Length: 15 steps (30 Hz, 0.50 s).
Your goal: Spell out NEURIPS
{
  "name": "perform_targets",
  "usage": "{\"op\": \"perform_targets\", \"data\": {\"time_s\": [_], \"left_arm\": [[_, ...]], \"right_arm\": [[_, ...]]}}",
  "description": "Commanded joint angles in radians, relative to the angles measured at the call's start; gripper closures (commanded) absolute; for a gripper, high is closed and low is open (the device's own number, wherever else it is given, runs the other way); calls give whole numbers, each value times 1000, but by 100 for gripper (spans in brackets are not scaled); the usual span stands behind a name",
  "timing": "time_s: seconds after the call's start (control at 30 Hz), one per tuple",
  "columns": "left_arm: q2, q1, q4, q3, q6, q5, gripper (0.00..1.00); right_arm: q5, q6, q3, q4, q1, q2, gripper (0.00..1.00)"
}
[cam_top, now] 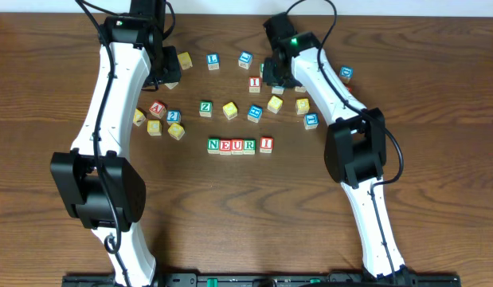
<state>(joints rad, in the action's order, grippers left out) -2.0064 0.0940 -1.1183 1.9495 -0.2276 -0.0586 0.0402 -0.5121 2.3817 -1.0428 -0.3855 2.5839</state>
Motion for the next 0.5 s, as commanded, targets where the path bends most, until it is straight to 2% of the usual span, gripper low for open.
{"op": "perform_targets", "data": {"time_s": [0.0, 0.1, 0.47], "left_arm": [[35, -6, -2, 24, 14, -13, 53], [35, -6, -2, 24, 14, -13, 53], [35, -6, -2, 24, 14, -13, 53]], "right_arm": [[2, 27, 97, -43, 0, 8, 88], [2, 53, 182, -119, 0, 7, 91], [-32, 148, 600, -497, 0, 6, 93]]}}
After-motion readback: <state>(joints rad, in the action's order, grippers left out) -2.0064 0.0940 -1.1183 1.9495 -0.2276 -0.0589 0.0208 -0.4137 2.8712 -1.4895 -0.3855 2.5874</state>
